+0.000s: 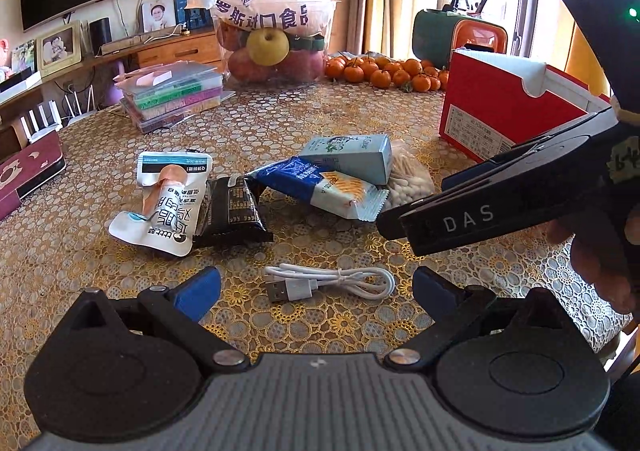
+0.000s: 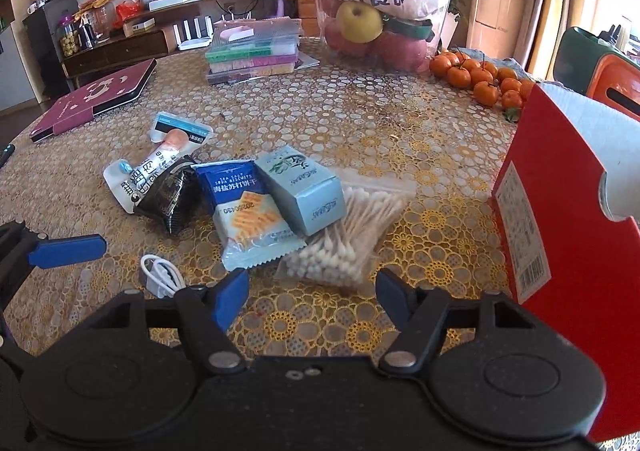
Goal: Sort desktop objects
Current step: 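Grasp the cotton swab bag with the right tool while the left tool grasps the white USB cable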
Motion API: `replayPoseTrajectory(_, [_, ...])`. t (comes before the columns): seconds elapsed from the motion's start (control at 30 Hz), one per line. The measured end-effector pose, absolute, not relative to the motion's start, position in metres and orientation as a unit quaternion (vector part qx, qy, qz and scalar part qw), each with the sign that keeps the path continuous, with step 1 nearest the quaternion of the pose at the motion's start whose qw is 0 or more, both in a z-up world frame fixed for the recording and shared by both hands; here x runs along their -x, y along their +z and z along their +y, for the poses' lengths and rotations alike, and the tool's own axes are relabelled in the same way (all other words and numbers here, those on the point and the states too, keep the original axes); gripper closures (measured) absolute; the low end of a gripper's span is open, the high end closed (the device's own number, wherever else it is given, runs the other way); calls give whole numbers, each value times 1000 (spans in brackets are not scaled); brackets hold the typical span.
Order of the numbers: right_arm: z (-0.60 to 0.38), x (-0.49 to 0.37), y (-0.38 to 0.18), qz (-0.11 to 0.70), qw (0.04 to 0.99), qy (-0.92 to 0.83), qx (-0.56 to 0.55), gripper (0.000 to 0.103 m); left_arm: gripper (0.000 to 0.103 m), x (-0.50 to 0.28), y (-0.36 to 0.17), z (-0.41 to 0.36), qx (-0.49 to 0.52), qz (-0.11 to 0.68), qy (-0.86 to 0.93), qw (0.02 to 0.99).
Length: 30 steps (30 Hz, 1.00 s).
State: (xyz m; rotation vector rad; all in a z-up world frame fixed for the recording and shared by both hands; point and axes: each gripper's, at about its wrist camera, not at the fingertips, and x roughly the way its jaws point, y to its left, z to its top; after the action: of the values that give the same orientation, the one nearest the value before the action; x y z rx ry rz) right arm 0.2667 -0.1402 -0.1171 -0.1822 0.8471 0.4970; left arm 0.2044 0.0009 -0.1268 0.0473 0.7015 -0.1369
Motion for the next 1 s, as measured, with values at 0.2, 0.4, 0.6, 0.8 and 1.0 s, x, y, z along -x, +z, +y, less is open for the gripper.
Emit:
replayPoseTrajectory(0.2, [-135,-274,-127,402,881,231,97,34,1,-208,-133,-3,-27,344,-65,936])
replayPoseTrajectory(0.4, [-136,-276,-131,390,887,225,100,37,2,-211,-139,-4,-22,348,-58,936])
replayPoseTrajectory(0.6, [-146,-279,-130,390,892,215,77,50,8,-212,-141,-7,-22,352,-51,934])
replayPoseTrajectory(0.8, [-152,-280,-129,390,894,212,67,60,10,-215,-142,-8,-21,352,-51,934])
replayPoseTrajectory(1.0, [-155,-280,-128,390,895,210,57,66,21,-215,-141,-12,-25,348,-60,935])
